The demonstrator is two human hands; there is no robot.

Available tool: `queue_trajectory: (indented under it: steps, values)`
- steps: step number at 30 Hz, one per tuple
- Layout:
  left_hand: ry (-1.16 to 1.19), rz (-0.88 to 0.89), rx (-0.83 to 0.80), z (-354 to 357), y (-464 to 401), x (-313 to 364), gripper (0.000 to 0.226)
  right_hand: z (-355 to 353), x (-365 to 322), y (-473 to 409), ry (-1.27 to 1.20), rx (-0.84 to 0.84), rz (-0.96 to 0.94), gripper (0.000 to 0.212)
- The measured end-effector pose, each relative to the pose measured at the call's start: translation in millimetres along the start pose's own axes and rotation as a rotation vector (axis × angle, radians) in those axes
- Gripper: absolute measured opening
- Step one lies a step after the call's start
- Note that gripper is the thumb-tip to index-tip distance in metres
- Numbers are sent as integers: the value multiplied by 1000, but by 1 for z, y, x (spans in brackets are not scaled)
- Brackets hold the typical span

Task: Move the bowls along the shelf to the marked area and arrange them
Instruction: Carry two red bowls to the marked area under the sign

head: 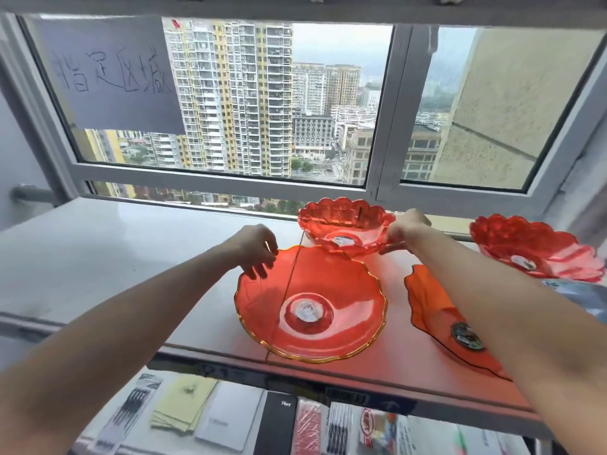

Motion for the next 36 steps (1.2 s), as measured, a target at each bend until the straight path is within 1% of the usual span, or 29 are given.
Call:
queue_trajectory:
  steps: [3,5,8,9,11,13,15,20,24,27,31,33,36]
  values:
    - [67,-50,10,-3,-9,-5,15,-11,-16,-2,-30,34,-58,20]
    - [135,-85,8,-5,-13,-8,17,-20,-26,-1,-44,23,-88,16]
    - [236,-119,-17,-4,-16,-10,18,-25,-35,6,-47,-75,-127,19]
    - [271,-130,-30,-4,-16,-10,22,-25,-36,10,-46,-125,-135,19]
    - [373,-149,-67,-4,-15,-11,36,-24,-37,14,-1,-207,-156,20]
    - [484,-178,-76,-6,-14,-16,50,-22,-36,18,97,-261,-186,25]
    - [564,-215,-61,-6,-13,-21,57,-21,-34,20,185,-294,-201,32]
    - [527,-226,-79,2,-2,-23,65,-16,-14,32,279,-303,-205,33]
    - [492,-189,-117,8,-1,-20,58,-11,-11,31,290,-236,-222,29]
    - [495,-176,-177,13,1,-26,44,-7,-8,34,312,-178,-244,20]
    - [551,-246,-250,22,5,-29,20,-8,-5,35,322,-150,-255,21]
    - [577,-264,-230,25,4,-26,8,-14,-4,36,314,-143,-258,23]
    - [600,-271,-154,23,-1,-21,7,-30,1,33,294,-115,-261,24]
Point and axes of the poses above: each hand's wrist, its own y-axis away from the middle knuckle, its own z-axis out of the palm, x = y × z, the point moved 4 cm from there along -y, towards the middle knuckle, and after that the axes turned 2 degrees about x, right-handed, at the moved point
